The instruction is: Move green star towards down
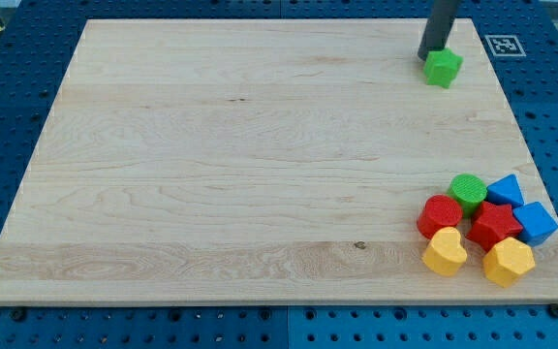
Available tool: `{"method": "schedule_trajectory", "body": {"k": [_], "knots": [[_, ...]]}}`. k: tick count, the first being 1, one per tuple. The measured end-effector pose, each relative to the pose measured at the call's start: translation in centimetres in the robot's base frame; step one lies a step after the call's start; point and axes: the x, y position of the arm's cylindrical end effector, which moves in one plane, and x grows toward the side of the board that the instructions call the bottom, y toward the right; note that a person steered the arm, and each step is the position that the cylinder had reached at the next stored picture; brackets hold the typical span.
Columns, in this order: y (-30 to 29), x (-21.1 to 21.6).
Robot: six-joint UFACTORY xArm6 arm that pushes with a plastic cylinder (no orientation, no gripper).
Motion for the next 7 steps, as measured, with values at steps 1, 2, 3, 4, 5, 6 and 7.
{"method": "schedule_trajectory", "body": {"k": [1,2,3,4,5,6,7], "knots": [[3.6,0.6],[4.7,1.2],[3.7,3.4],[0.9,5.2],[-1.2,6.5],[-1.6,6.7],[-4.1,6.7]]}}
